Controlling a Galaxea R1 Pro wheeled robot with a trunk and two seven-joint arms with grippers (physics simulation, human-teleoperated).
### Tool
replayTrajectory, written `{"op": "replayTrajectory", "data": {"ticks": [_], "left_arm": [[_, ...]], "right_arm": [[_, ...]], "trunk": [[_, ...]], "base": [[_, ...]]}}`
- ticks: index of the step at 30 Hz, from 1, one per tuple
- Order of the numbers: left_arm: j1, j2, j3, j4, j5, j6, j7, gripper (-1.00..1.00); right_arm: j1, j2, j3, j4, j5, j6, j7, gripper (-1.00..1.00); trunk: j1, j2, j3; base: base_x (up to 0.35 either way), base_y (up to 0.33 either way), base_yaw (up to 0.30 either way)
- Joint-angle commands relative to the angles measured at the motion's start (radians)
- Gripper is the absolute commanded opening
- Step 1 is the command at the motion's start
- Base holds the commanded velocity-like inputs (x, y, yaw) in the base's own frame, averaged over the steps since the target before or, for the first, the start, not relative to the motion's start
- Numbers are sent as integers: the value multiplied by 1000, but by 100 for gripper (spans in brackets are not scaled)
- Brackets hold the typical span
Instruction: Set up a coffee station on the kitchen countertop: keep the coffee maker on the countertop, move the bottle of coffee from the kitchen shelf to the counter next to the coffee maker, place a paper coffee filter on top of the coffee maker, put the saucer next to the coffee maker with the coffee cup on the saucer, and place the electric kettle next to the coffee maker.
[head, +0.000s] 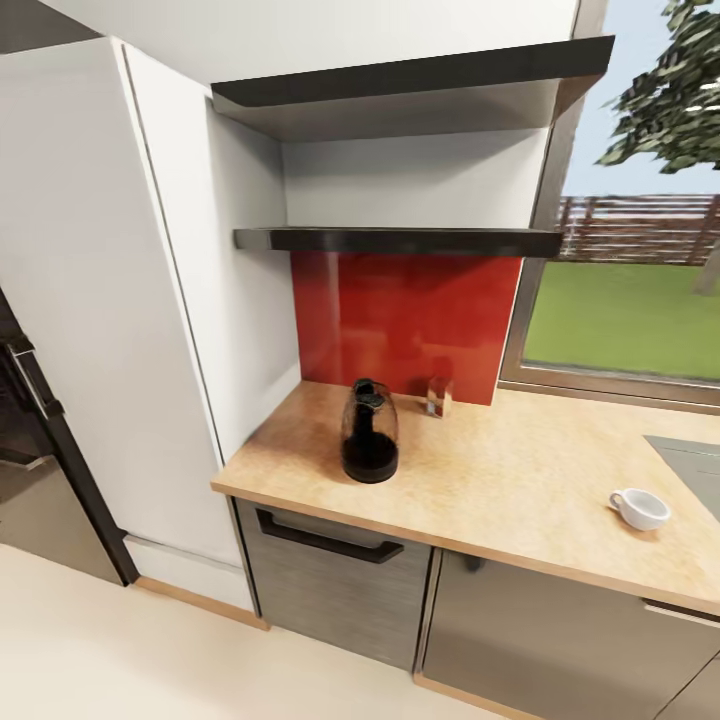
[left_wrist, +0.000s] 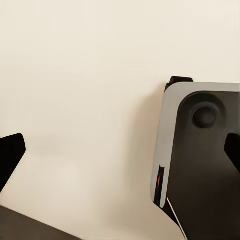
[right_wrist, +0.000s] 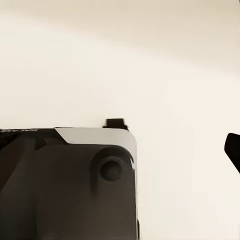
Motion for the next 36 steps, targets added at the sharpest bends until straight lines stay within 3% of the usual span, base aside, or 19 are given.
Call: {"op": "replayTrajectory", "data": {"ticks": [1,8,23,36], "left_arm": [[-1,0,-8,1,11,-3,-4,100],[-1,0,-8,-1,12,-3,-4,100],[0,-1,-8,-2,12,-2,-4,100],[0,-4,-10,-2,11,-2,-4,100]], "right_arm": [[-1,3,-8,1,10,-3,-4,100],[-1,6,-10,3,9,-2,-4,100],[-1,3,-13,7,9,1,-4,100],[-1,-1,-13,8,9,1,-4,100]], "trunk": [[0,-2,-2],[0,-2,-2],[0,-2,-2],[0,-2,-2]], "base": [[0,284,0],[0,296,-63],[68,298,-284],[53,49,-296]]}}
